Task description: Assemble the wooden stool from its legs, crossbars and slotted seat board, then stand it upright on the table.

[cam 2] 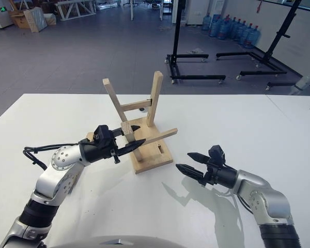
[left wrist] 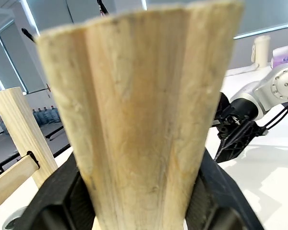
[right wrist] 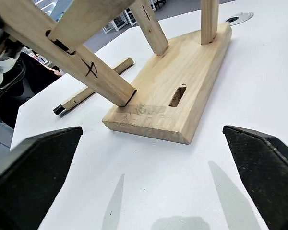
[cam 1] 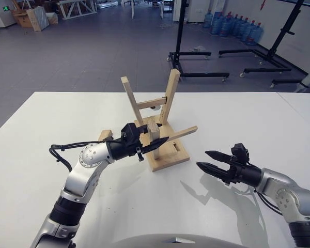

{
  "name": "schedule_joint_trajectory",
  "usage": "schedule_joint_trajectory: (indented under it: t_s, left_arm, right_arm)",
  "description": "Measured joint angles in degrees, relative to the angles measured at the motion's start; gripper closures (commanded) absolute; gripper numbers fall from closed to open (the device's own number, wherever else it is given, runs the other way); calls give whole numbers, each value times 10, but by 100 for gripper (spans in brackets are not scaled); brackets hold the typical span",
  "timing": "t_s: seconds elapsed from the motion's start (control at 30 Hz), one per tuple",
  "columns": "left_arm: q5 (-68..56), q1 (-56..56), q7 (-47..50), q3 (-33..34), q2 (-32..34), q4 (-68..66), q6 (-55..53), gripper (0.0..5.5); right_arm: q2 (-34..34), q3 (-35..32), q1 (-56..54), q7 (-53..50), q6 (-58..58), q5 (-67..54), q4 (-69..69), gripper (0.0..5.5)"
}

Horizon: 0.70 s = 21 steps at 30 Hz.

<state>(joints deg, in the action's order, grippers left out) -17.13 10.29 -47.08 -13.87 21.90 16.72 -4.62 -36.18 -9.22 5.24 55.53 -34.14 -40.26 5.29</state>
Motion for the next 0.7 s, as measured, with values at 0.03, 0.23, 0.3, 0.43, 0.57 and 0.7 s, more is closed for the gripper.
schedule_joint_trajectory:
  t_s: [0.03, 0.23, 0.3, 0.43, 0.57, 0.7]
  left_arm:
    - [3, 0, -1, -4, 5, 2, 5, 346]
    - [5, 5, -16, -26, 37, 12, 4, 346]
    - [-12, 10, -16, -21, 37, 12, -22, 346]
    - [-79, 36, -18, 3, 39, 9, -119, 346]
    - [-140, 67, -40, 29, 58, 14, -203, 346]
    - [-123, 54, -68, 12, 67, 12, -167, 346]
  right_arm:
    - [0, 0, 0, 0, 1, 0, 0, 10]
    - [10, 0, 5, -6, 4, 0, 1, 10]
    - [12, 0, 9, -8, 5, 0, 1, 10]
    - [20, 2, 10, -11, 5, 0, 2, 10]
    - [23, 2, 11, -15, 6, 0, 9, 10]
    - [28, 3, 12, -16, 6, 9, 10, 10]
